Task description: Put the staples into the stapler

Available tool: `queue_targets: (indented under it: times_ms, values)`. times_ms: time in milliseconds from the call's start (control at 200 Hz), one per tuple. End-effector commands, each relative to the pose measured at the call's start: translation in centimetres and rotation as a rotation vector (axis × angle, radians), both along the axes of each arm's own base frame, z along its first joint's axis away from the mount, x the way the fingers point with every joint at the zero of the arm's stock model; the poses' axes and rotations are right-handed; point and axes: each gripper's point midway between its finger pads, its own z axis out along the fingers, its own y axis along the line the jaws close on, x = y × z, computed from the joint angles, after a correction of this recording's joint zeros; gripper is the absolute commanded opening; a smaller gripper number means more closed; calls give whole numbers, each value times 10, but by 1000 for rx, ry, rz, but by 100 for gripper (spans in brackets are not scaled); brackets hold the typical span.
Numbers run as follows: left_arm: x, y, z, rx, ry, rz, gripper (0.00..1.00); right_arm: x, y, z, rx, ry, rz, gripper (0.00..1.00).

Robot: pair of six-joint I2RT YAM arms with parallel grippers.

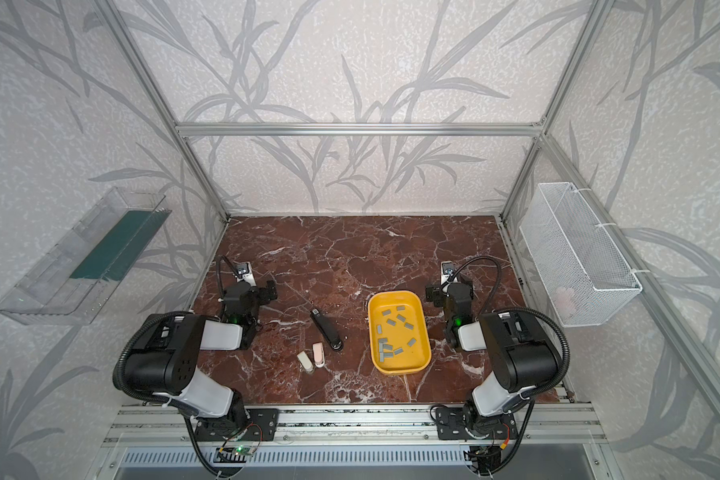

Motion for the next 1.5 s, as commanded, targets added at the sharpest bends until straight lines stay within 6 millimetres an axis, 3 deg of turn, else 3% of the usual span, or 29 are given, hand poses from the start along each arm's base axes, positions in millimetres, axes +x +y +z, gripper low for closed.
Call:
queue_targets:
  times_ms: [0,760,845,1020,1140,1270,1410,1495]
  values:
    - [5,2,11,2,-35,4,99,2,0,10,4,-35,-4,99]
    - [5,2,11,2,-34,5,99,1,2,10,-3,-39,3,99]
    - [4,0,13,7,-46,0,99,-7,4,22,-29,-99,-5,99]
    - [-23,-14,67,131,-89,92,99,-37,-5,74,-6,-184,-99,99]
    - [-27,-41,99,-101,-23,-11,99,-54,3,108,142,-149,-53,99]
    - [-40,-67,142,-325,-51,-114,99,-89,-3,143,365,-68,-95,99]
    - [-64,-49,174,-610,-94,8,99,-132,16,166,542,13,20,99]
    - [-77,-62,216,-707,-130,-103,99,-151,28,184,621,-25,114,99]
